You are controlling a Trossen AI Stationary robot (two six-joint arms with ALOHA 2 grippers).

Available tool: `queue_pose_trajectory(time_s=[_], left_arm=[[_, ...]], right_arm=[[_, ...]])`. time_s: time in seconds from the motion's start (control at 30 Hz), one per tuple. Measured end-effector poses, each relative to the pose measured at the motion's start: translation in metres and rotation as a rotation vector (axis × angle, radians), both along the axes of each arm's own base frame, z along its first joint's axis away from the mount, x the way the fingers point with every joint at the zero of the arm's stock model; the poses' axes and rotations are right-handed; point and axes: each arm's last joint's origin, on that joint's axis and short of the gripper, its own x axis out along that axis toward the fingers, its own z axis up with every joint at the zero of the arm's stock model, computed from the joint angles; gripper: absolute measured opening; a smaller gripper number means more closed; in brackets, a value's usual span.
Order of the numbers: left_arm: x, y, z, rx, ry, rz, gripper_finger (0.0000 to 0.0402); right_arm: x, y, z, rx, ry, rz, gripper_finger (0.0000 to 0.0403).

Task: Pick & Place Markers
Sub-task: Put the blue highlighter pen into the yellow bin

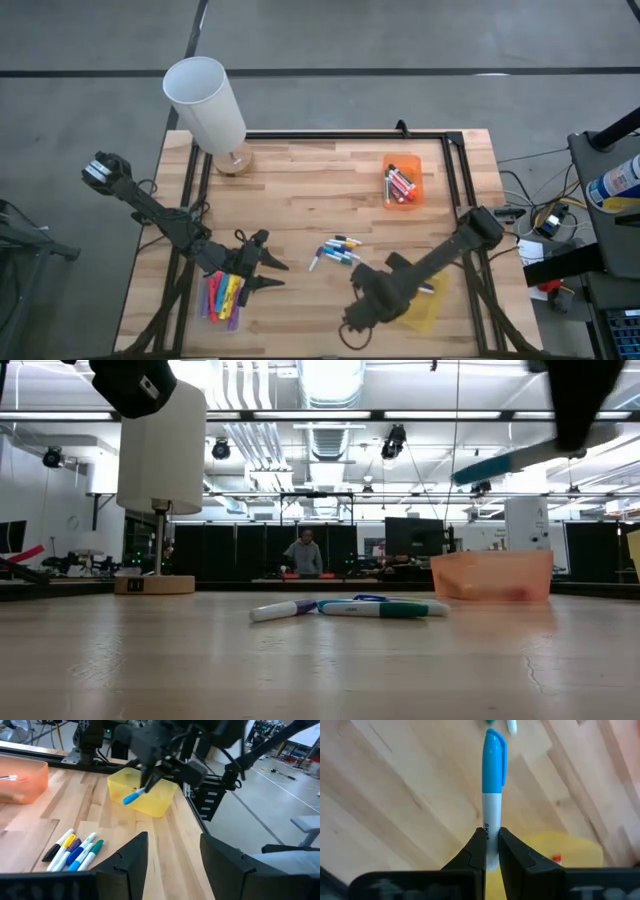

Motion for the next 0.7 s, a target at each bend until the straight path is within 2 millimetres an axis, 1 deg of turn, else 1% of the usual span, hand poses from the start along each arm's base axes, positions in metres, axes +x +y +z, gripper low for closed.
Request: queue_pose_trajectory(time_s=[0.17,0.37,0.5,0.7], left_arm=[[0.0,0.0,0.0,-0.001,-0.001,0.01,0.0174],[0.0,0.0,0.0,-0.006,0.0,0.012,0.0174],[0.0,0.0,0.0,-0.025,0.005,0.015,0.0174],[0.0,0.0,0.0,-0.034,0.006,0.017,0.0174]], right_arm=[[-0.015,0.018,0.002,-0.011,-0.008,-0.047,0.0023],[-0.033,0.032,-0.001,-0.053,0.01,-0.12,0.0023],[-0.044,0.038,-0.003,-0.086,0.025,-0.163,0.0023],[-0.048,0.04,-0.007,-0.092,0.034,-0.193,0.0023]])
